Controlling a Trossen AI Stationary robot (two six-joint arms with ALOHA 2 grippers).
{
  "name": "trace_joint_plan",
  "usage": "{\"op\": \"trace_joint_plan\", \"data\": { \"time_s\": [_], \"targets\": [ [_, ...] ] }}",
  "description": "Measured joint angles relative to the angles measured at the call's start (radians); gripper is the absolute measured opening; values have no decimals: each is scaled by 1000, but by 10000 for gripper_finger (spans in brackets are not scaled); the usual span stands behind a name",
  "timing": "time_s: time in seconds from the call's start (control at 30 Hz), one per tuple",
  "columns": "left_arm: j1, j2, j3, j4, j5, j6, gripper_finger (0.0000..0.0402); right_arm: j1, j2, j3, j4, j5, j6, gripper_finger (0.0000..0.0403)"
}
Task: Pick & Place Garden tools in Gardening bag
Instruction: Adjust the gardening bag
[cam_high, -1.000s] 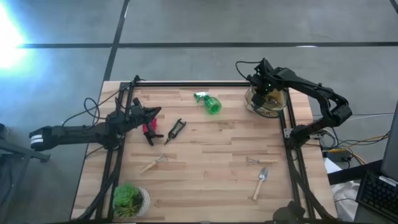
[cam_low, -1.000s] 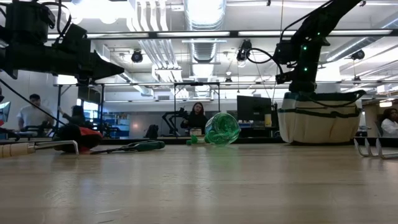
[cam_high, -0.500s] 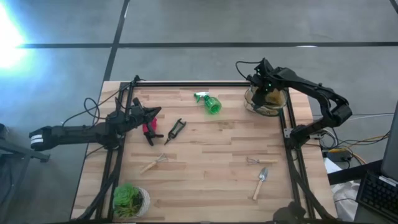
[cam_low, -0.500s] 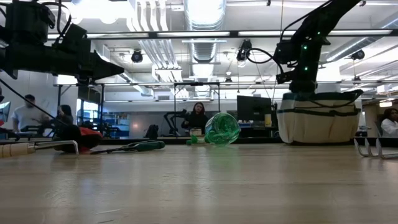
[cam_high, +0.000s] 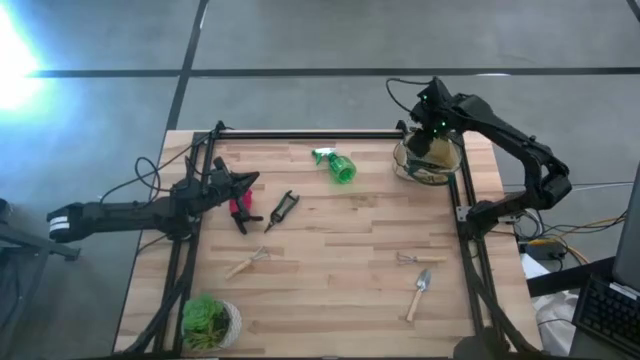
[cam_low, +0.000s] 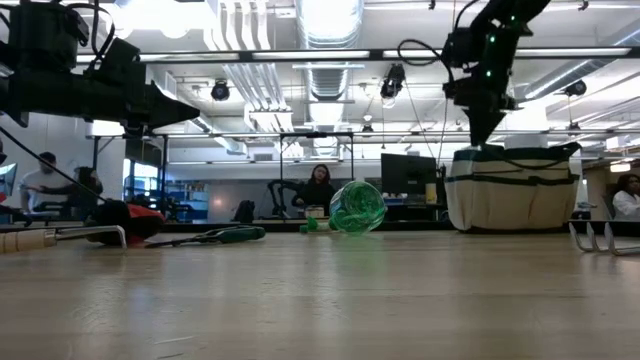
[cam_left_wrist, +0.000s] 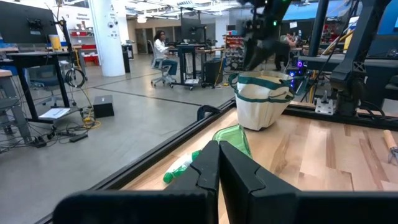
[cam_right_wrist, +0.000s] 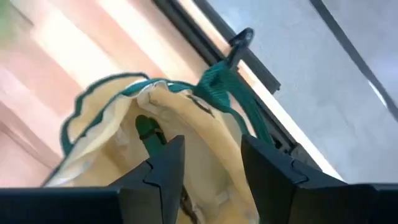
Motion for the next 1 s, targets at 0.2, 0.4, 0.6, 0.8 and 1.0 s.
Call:
{"op": "trace_joint_plan", "data": {
  "time_s": [0.2, 0.4, 0.6, 0.8, 1.0],
  "targets": [
    [0, 0, 0, 0, 0, 0, 14, 0, -2, 99, -109, -3, 171, 141],
    [0, 0, 0, 0, 0, 0, 14, 0, -2, 163, -195, -3, 267, 133],
    [0, 0, 0, 0, 0, 0, 14, 0, -3, 186, -216, -60, 285, 140],
    [0, 0, 0, 0, 0, 0, 14, 16, -3, 185, -215, -186, 350, 148],
    [0, 0, 0, 0, 0, 0, 14, 73, -3, 176, -215, -190, 394, 137]
  ]
}}
